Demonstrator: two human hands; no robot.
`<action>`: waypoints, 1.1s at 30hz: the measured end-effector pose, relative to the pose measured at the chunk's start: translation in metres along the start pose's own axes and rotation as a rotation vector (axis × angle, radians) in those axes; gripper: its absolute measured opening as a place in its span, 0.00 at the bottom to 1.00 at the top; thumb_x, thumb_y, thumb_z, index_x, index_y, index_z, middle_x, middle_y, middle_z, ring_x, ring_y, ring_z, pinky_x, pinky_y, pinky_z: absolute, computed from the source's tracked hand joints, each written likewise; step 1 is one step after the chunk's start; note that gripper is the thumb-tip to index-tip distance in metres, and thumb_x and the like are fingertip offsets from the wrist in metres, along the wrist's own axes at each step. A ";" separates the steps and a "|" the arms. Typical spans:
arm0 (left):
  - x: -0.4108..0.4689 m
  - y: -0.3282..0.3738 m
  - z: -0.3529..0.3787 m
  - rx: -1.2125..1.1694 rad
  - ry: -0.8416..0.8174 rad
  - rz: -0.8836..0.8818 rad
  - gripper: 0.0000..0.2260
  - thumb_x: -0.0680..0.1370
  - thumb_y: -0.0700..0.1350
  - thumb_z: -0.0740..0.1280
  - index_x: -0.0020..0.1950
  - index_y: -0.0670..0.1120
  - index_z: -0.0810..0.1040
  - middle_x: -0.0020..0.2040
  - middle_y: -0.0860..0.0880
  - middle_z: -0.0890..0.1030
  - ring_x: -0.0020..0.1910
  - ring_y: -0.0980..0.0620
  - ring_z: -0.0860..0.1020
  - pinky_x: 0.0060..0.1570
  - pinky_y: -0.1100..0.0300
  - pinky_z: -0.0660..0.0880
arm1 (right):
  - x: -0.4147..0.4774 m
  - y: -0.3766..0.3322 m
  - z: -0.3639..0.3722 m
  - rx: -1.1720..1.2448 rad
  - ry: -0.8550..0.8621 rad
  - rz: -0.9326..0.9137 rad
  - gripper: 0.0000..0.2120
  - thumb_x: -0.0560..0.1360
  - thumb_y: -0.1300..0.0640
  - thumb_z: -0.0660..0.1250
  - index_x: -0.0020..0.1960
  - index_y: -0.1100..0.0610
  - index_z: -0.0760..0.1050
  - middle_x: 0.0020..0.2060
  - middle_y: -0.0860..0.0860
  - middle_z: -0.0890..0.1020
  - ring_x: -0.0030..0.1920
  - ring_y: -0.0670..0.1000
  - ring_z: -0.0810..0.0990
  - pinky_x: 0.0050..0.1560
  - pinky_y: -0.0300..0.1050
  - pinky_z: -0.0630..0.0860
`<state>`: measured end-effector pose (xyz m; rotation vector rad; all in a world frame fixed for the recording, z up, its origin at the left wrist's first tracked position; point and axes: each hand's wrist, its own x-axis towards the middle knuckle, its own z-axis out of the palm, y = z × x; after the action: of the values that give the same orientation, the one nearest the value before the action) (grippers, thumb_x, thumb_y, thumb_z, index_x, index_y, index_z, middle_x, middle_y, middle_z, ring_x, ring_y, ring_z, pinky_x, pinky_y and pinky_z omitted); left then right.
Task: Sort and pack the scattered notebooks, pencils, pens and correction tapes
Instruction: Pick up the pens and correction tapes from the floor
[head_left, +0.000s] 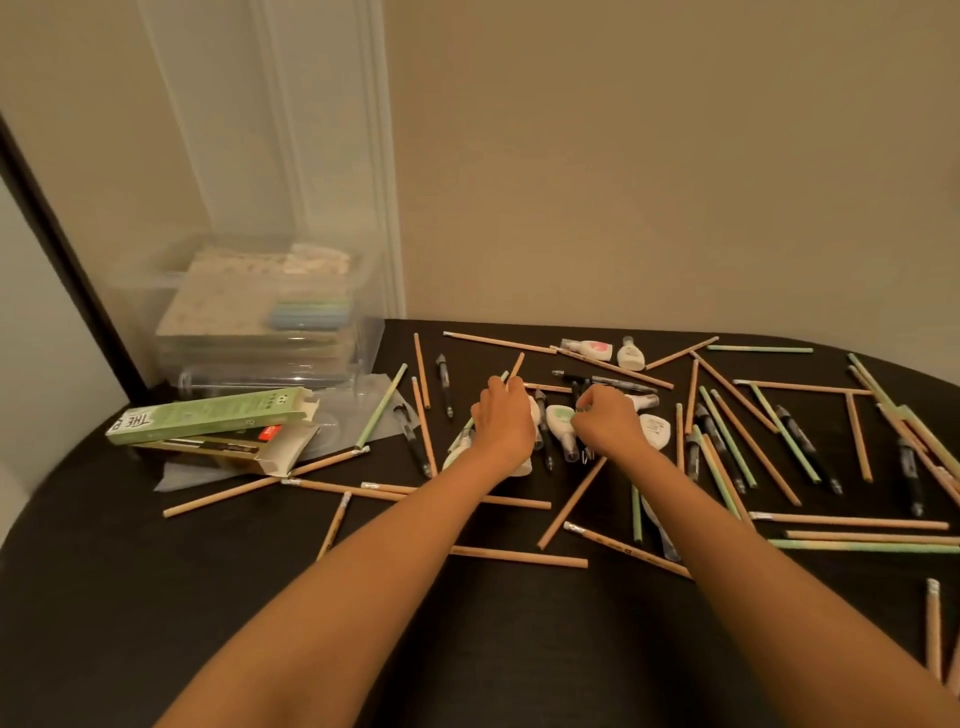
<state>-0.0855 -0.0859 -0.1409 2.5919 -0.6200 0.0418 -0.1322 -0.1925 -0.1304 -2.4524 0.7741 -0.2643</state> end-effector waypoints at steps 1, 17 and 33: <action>-0.001 0.000 -0.006 -0.026 0.005 -0.004 0.17 0.78 0.36 0.59 0.67 0.42 0.65 0.64 0.42 0.66 0.62 0.43 0.68 0.59 0.52 0.65 | 0.000 -0.002 0.001 0.021 0.029 -0.003 0.12 0.73 0.67 0.61 0.56 0.64 0.75 0.55 0.60 0.77 0.57 0.57 0.75 0.52 0.48 0.72; -0.006 -0.172 -0.130 0.171 -0.020 -0.200 0.25 0.75 0.36 0.59 0.71 0.48 0.63 0.72 0.46 0.63 0.73 0.44 0.56 0.69 0.38 0.50 | -0.045 -0.148 0.082 0.944 -0.365 0.097 0.10 0.77 0.66 0.62 0.57 0.65 0.76 0.59 0.63 0.76 0.60 0.57 0.76 0.47 0.44 0.79; 0.013 -0.227 -0.104 0.086 0.025 -0.063 0.36 0.72 0.43 0.65 0.76 0.47 0.51 0.77 0.45 0.50 0.75 0.44 0.46 0.72 0.50 0.51 | 0.034 -0.185 0.148 0.144 -0.393 -0.257 0.32 0.68 0.51 0.74 0.67 0.55 0.64 0.65 0.57 0.69 0.67 0.56 0.63 0.64 0.49 0.65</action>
<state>0.0330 0.1344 -0.1461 2.6879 -0.5386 0.0827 0.0328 -0.0204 -0.1500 -2.3575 0.2638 0.0679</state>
